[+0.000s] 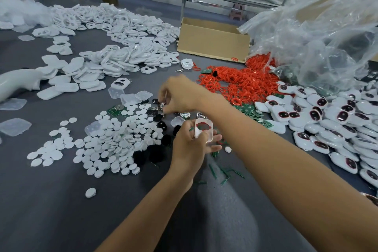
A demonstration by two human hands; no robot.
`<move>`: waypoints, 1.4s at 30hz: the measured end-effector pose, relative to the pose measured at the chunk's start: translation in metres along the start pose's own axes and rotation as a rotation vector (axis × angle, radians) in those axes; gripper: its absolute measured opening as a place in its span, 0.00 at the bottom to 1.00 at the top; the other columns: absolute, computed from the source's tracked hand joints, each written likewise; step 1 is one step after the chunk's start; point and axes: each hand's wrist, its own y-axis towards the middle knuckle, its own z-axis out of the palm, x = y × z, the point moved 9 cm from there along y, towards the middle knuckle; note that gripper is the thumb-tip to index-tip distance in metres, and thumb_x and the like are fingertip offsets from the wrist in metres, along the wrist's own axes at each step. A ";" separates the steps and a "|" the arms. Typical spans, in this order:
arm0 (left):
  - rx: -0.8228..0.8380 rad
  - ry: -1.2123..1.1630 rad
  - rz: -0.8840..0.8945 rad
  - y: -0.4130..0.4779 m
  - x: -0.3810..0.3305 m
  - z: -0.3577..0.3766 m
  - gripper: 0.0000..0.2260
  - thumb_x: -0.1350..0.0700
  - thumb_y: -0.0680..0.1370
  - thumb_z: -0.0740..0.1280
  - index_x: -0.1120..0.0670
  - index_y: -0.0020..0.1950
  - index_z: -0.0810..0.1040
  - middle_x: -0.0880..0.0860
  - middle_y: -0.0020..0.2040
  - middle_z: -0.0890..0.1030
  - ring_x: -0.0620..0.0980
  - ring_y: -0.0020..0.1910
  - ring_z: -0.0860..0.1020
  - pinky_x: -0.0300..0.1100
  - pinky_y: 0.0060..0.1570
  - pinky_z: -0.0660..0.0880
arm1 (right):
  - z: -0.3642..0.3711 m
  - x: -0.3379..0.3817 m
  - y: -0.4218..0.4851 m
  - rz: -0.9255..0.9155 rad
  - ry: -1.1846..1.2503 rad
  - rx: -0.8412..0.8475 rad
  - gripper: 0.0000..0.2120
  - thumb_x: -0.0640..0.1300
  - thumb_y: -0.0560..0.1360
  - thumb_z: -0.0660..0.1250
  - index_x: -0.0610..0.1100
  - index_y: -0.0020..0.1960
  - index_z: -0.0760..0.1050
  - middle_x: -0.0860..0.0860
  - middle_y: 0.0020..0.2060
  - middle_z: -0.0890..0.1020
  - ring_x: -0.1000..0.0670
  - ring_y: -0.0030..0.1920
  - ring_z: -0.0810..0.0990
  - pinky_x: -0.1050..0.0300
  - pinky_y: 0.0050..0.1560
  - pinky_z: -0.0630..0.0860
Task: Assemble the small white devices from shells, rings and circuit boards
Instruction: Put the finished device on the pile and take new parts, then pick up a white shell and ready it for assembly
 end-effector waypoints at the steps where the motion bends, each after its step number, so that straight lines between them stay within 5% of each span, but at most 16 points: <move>1: -0.005 -0.004 -0.002 0.000 0.000 -0.001 0.09 0.69 0.80 0.58 0.66 0.59 0.72 0.62 0.50 0.80 0.48 0.40 0.85 0.41 0.39 0.82 | -0.015 -0.005 -0.008 0.010 0.116 -0.087 0.09 0.40 0.67 0.73 0.43 0.48 0.83 0.52 0.35 0.80 0.55 0.37 0.79 0.61 0.45 0.78; 3: -0.017 -0.021 -0.007 0.001 -0.001 -0.001 0.09 0.68 0.81 0.58 0.66 0.59 0.73 0.63 0.51 0.81 0.48 0.42 0.85 0.39 0.38 0.81 | -0.041 -0.020 -0.035 0.029 0.354 -0.283 0.05 0.40 0.67 0.75 0.43 0.44 0.84 0.54 0.31 0.80 0.62 0.31 0.76 0.69 0.40 0.75; 8: -0.013 -0.092 -0.025 0.001 0.000 0.001 0.08 0.68 0.81 0.60 0.63 0.53 0.78 0.59 0.49 0.84 0.48 0.44 0.85 0.38 0.42 0.81 | -0.033 -0.061 -0.123 0.092 0.712 -0.474 0.06 0.36 0.68 0.76 0.42 0.43 0.82 0.53 0.34 0.84 0.57 0.34 0.80 0.65 0.39 0.76; 16: 0.069 -0.072 -0.026 -0.001 0.000 0.006 0.10 0.70 0.79 0.62 0.59 0.49 0.81 0.53 0.41 0.85 0.46 0.40 0.84 0.39 0.46 0.82 | -0.010 -0.065 -0.155 0.102 0.482 -0.664 0.10 0.36 0.67 0.75 0.48 0.45 0.84 0.58 0.39 0.83 0.60 0.40 0.78 0.68 0.42 0.70; 24: 0.057 -0.149 -0.067 0.002 0.003 0.007 0.15 0.69 0.78 0.60 0.57 0.41 0.83 0.52 0.36 0.82 0.44 0.36 0.81 0.37 0.38 0.79 | -0.009 -0.060 -0.155 0.066 0.377 -0.759 0.09 0.31 0.68 0.73 0.41 0.45 0.85 0.47 0.44 0.81 0.57 0.45 0.76 0.75 0.48 0.69; 32: -0.011 -0.106 -0.015 0.002 0.001 -0.001 0.08 0.66 0.80 0.62 0.63 0.55 0.80 0.63 0.50 0.83 0.54 0.48 0.83 0.44 0.45 0.82 | -0.004 -0.061 -0.154 0.073 0.484 -0.665 0.10 0.32 0.72 0.69 0.42 0.48 0.84 0.51 0.46 0.80 0.57 0.47 0.78 0.67 0.49 0.73; 35: -0.045 -0.116 0.005 0.001 -0.003 -0.003 0.07 0.68 0.80 0.61 0.63 0.54 0.78 0.61 0.46 0.84 0.51 0.42 0.84 0.41 0.41 0.82 | -0.004 -0.071 -0.157 0.120 0.693 -0.660 0.15 0.29 0.73 0.65 0.46 0.49 0.83 0.53 0.46 0.83 0.54 0.46 0.81 0.58 0.47 0.77; 38: -0.083 -0.137 0.005 0.000 -0.004 -0.006 0.06 0.67 0.80 0.62 0.62 0.53 0.76 0.62 0.45 0.85 0.54 0.43 0.85 0.40 0.39 0.82 | -0.006 -0.085 -0.164 0.207 0.779 -0.696 0.20 0.28 0.74 0.62 0.53 0.48 0.80 0.54 0.44 0.84 0.55 0.42 0.81 0.63 0.43 0.76; 42: -0.093 -0.069 0.032 0.000 -0.007 -0.008 0.05 0.65 0.79 0.63 0.56 0.50 0.73 0.57 0.44 0.86 0.55 0.46 0.85 0.48 0.49 0.81 | -0.009 -0.107 -0.173 0.317 0.689 -0.676 0.20 0.27 0.73 0.61 0.52 0.47 0.80 0.55 0.42 0.84 0.59 0.40 0.80 0.61 0.45 0.75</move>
